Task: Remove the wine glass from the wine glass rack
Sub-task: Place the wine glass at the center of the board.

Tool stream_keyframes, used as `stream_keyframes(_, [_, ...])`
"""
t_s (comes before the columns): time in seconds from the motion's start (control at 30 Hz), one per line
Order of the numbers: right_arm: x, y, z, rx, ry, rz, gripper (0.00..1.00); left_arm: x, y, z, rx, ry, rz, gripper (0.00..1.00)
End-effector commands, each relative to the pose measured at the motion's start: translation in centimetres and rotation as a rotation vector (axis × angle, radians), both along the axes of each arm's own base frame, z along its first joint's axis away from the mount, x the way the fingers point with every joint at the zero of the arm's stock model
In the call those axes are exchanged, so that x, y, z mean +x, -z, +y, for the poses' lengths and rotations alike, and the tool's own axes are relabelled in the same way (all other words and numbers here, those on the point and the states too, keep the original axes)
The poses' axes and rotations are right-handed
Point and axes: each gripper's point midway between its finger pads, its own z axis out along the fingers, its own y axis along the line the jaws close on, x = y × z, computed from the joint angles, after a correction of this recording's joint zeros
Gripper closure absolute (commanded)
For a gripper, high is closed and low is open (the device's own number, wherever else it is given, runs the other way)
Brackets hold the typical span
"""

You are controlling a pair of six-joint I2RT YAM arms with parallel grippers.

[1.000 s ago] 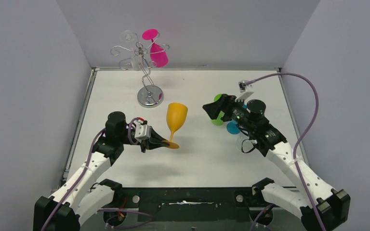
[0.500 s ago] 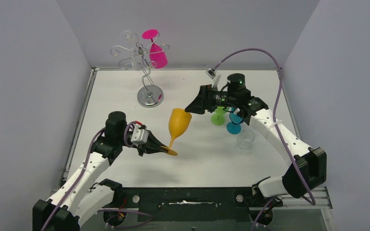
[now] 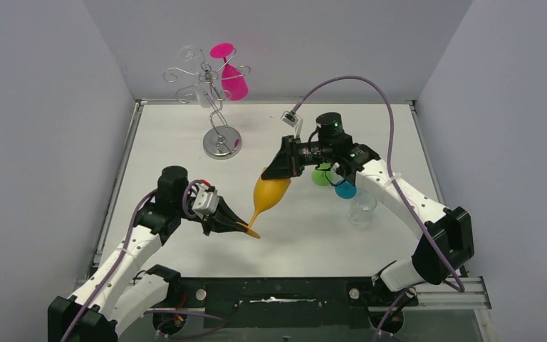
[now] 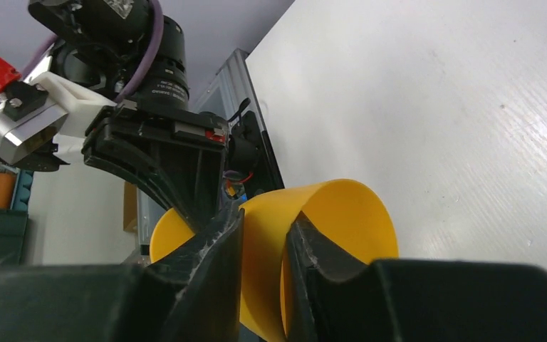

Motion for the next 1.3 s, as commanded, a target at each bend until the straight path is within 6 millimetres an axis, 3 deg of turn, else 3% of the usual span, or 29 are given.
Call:
stream_keyframes(0.0, [-1.2,0.7,-0.2,-0.013,0.000,-0.003,0.93,2.6,-1.4,-0.2,0.009,-0.095,-0.131,0.97])
stream_keyframes(0.07, [-0.9,1.0,-0.3,-0.024,0.033,-0.011,0.99,3.2,-1.0,-0.1,0.028,-0.128,-0.131,0.90])
stream_keyframes(0.17, [0.3,1.3,-0.8,-0.058,0.116,-0.037,1.00,3.9,-0.6,0.0,0.049,-0.164,-0.136,0.76])
stream_keyframes(0.23, [1.1,1.3,-1.4,-0.083,0.179,-0.066,1.00,4.3,-0.3,0.0,0.062,-0.184,-0.138,0.47])
stream_keyframes(0.3, [1.9,1.4,-1.9,-0.108,0.242,-0.098,1.00,4.7,0.0,0.2,0.079,-0.211,-0.137,0.27])
stream_keyframes(0.5, [4.3,3.5,-4.7,-0.312,0.465,-0.203,1.00,6.1,0.7,0.7,0.117,-0.307,-0.160,0.24])
stream_keyframes(0.6, [5.0,5.1,-6.2,-0.488,0.571,-0.317,1.00,8.0,0.7,1.0,0.117,-0.429,-0.153,0.24])
stream_keyframes(0.73, [6.3,7.0,-9.7,-0.691,0.773,-0.404,1.00,10.8,0.0,1.9,0.083,-0.641,-0.089,0.23])
stream_keyframes(0.83, [6.3,8.7,-11.2,-0.752,0.857,-0.371,1.00,12.7,-0.7,3.0,0.070,-0.792,-0.036,0.23])
stream_keyframes(1.0, [5.8,10.3,-12.7,-0.792,0.947,-0.322,1.00,13.5,-1.1,3.6,0.076,-0.854,-0.038,0.23])
stream_keyframes(1.27, [6.0,9.9,-15.7,-0.846,1.101,-0.339,0.97,14.1,-1.6,4.5,0.062,-0.917,-0.070,0.22])
